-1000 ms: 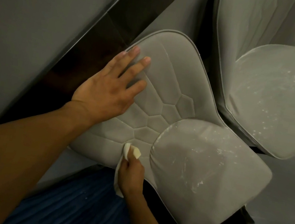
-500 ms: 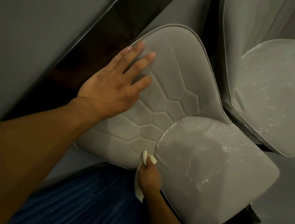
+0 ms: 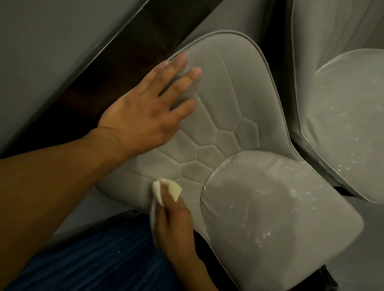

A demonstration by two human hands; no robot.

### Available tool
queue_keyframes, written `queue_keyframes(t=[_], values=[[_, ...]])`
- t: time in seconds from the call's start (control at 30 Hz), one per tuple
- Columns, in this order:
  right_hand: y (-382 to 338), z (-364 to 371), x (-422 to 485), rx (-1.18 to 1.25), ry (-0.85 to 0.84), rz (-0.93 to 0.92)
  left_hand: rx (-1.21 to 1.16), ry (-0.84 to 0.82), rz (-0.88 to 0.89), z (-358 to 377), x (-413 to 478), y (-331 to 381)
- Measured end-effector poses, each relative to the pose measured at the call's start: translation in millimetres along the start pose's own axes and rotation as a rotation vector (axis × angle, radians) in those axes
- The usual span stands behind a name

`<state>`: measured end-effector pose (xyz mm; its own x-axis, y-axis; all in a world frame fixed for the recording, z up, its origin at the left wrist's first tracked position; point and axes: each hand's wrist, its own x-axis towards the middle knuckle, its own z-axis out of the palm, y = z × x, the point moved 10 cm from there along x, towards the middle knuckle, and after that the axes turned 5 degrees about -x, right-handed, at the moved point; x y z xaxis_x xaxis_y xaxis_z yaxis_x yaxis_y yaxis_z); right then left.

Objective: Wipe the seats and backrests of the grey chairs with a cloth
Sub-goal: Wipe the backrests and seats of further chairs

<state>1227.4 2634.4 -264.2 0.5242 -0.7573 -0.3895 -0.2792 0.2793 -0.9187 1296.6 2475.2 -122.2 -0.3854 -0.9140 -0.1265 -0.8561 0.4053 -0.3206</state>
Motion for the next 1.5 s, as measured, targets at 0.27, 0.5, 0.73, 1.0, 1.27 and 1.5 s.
queue_keyframes(t=[0.27, 0.5, 0.73, 1.0, 1.27, 1.5], values=[[-12.3, -2.5, 27.7, -0.307, 0.122, -0.038, -0.025, 0.007, 0.003, -0.2, 0.5, 0.3], [66.9, -11.7, 37.7, -0.05, 0.116, 0.37, 0.022, -0.004, 0.01, 1.7, -0.6, 0.5], [0.8, -1.8, 32.8, 0.081, 0.176, 0.139, 0.039, -0.033, -0.002, 4.7, -0.2, -1.7], [11.2, -10.8, 49.8, 0.201, 0.221, 0.384, 0.048, -0.046, -0.001, 5.0, 0.2, -1.4], [-26.5, -3.7, 35.8, -0.041, 0.11, 0.146, 0.0, 0.007, 0.014, 1.4, -1.8, -0.6], [8.9, -7.3, 44.3, 0.044, 0.126, 0.424, -0.017, 0.009, 0.02, -1.5, -1.1, -0.2]])
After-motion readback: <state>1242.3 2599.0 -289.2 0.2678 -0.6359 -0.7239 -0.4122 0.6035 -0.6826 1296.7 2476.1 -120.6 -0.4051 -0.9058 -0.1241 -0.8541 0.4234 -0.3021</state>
